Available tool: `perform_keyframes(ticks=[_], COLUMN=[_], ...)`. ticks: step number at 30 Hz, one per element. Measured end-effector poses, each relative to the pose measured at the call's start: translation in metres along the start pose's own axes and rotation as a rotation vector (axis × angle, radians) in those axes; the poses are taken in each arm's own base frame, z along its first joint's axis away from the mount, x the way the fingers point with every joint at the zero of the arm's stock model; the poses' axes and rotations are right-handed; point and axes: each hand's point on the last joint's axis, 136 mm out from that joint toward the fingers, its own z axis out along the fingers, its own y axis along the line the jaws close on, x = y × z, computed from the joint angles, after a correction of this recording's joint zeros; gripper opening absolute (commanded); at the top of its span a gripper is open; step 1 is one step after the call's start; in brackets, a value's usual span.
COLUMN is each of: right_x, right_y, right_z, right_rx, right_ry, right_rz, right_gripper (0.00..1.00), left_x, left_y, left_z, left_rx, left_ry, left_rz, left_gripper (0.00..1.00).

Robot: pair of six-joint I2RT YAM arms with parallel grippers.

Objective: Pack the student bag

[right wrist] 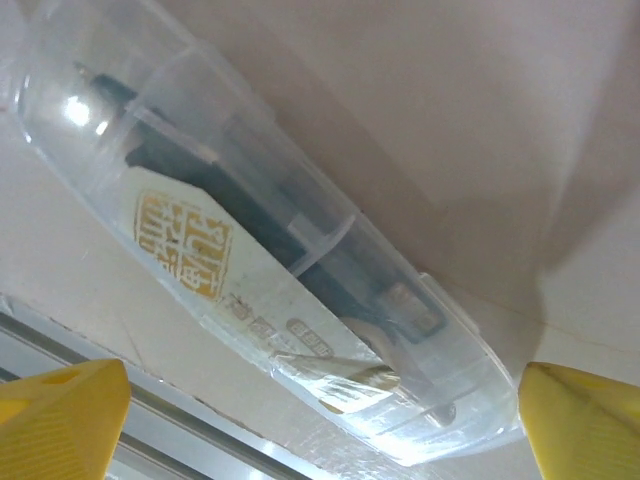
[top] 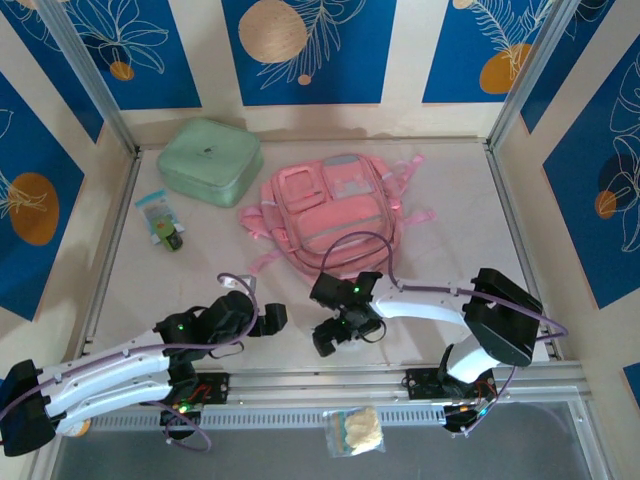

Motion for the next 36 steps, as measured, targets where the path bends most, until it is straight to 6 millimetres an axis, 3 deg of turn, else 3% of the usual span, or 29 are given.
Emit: perform_keyframes(ticks=[6, 11, 13, 22, 36], right_x=[0.001, 0.004, -0.001, 0.002, 0.007], right_y=[0.012, 0.036, 0.042, 0.021, 0.028], right_z=[0.007, 0.011, 0.014, 0.019, 0.023], right_rx=[0.005, 0.027, 0.057, 0.186, 0.193], right_ry=[0.006, 0.008, -0.001, 0.015, 0.029], right_rz=[-0.075, -0.124, -0.135, -0.106, -0.15], right_gripper=[0.99, 1.0, 0.95, 0.71, 0.57], left_x=[0.0, -0.001, -0.001, -0.001, -0.004], left_y=[0.002, 0.004, 0.005, 0.011, 0.011], left_z=[0.0, 0.001, 0.001, 0.001, 0.002], left_rx=[-0.003, -0.009, -0.014, -0.034, -0.028], left_ry=[0.008, 0.006, 0.006, 0.008, 0.008], left_rz=[-0.006, -0.013, -0.015, -0.024, -0.041], left_gripper=[0.99, 0.99, 0.99, 1.0, 0.99])
